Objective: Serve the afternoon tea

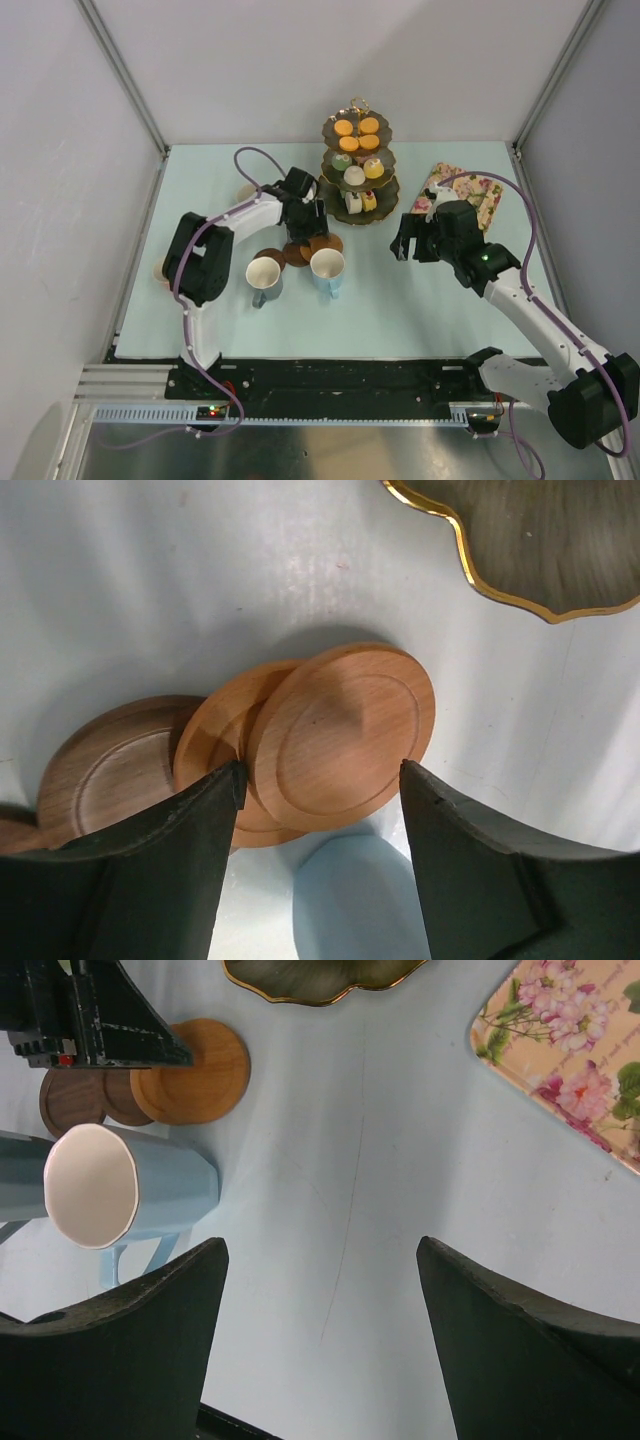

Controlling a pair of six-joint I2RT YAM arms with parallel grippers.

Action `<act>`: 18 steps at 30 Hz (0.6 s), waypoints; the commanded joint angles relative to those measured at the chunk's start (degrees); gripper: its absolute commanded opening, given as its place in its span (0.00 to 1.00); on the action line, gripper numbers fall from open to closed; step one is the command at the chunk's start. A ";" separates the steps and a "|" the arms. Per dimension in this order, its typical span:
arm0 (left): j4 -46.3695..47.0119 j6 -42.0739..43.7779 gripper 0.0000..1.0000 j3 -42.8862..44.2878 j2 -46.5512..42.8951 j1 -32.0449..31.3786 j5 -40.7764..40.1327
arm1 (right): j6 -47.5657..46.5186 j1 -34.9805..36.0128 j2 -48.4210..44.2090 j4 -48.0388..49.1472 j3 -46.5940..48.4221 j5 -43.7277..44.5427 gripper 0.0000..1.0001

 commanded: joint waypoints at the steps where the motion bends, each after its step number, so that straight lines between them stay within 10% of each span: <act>1: 0.31 0.44 0.69 3.72 1.38 -2.36 1.95 | 0.71 0.44 -0.51 0.46 0.17 1.01 0.82; 18: 0.37 6.47 0.74 9.64 -4.15 -8.27 1.15 | 0.61 1.18 4.01 2.92 0.17 -0.37 0.67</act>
